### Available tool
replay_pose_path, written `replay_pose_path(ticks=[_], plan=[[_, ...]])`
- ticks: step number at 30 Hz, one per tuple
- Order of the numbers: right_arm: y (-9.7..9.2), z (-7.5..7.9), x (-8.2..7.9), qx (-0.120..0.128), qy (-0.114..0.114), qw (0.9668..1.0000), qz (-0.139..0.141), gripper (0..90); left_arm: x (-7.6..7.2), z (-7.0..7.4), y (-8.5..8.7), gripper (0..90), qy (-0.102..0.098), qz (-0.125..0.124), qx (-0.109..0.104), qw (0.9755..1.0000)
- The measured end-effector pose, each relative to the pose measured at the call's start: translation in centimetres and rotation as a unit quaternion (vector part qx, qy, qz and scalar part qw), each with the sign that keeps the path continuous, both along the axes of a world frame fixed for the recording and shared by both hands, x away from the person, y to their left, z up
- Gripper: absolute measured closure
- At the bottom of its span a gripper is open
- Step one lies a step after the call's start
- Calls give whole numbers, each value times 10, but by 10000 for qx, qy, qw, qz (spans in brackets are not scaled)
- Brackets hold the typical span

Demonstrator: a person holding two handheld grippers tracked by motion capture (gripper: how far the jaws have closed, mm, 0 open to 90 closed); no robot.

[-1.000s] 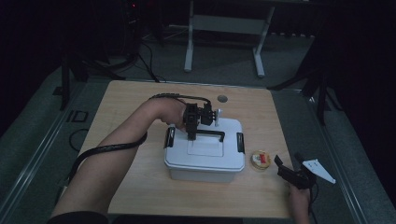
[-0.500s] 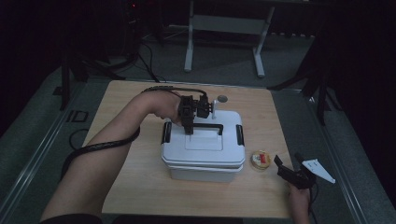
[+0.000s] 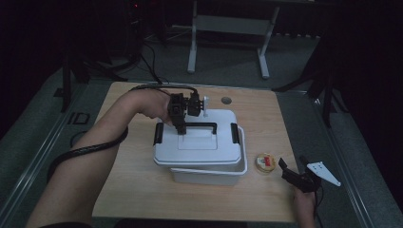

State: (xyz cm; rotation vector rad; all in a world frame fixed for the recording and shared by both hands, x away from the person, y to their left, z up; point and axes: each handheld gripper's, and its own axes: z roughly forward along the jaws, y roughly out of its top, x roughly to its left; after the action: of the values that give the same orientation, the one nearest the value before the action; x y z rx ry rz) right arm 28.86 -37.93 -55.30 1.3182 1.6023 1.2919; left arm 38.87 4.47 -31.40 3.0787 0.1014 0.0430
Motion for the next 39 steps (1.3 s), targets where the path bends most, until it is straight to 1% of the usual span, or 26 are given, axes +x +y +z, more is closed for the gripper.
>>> replay_pose_path(ticks=[1, 5, 6, 11, 12, 19, 20, 22, 23, 24, 25, 26, 27, 28, 32, 33, 34, 39], plan=[[0, 0, 0, -2, 2, 10000, 0, 105, -1, 1, 4, 836, 19, 62, 6, 10000], [0, 0, 0, -3, 2, 10000, -5, 105, -1, 1, 11, 836, 37, 97, -1, 9999], [0, 0, 0, -5, -1, 10000, -6, 105, -1, 2, 16, 836, 40, 112, 5, 9999], [0, 0, 0, -18, -2, 10000, 0, 105, -2, 3, 29, 836, 72, 222, 10, 9997], [0, 0, 0, -14, -5, 10000, -4, 105, -2, 3, 33, 836, 95, 261, 4, 9996], [0, 0, 0, -21, -7, 10000, -3, 105, -3, 5, 58, 836, 81, 466, 23, 9989], [0, 0, 0, -21, -4, 10000, -2, 105, -4, 5, 62, 836, 112, 513, 11, 9986], [0, 0, 0, -29, 0, 10000, -2, 105, -4, 5, 69, 836, 109, 540, -3, 9985], [0, 0, 0, -29, 0, 10000, -2, 105, -4, 5, 69, 836, 109, 540, -3, 9985], [0, 0, 0, -35, 1, 10000, -3, 105, -5, 4, 78, 836, 128, 623, -41, 9980], [0, 0, 0, -35, 1, 10000, -3, 105, -5, 4, 78, 836, 128, 623, -41, 9980], [0, 0, 0, -30, 2, 10000, -6, 105, -5, 3, 90, 836, 153, 726, -71, 9972], [0, 0, 0, -37, 4, 10000, -7, 105, -6, 2, 95, 836, 145, 774, -87, 9969], [1, 0, 0, -43, 10, 10000, -7, 105, -6, 2, 95, 836, 145, 774, -87, 9969], [1, 0, 0, -51, 11, 10000, -12, 105, -8, 0, 116, 836, 219, 953, -106, 9952], [1, 0, 0, -54, 15, 10000, -12, 105, -8, -1, 119, 836, 203, 972, -104, 9950], [1, 0, 0, -54, 12, 10000, -15, 105, -9, -2, 125, 836, 225, 1057, -127, 9941], [1, 0, 0, -71, 15, 10000, -17, 105, -13, -4, 146, 836, 241, 1237, -155, 9919]])
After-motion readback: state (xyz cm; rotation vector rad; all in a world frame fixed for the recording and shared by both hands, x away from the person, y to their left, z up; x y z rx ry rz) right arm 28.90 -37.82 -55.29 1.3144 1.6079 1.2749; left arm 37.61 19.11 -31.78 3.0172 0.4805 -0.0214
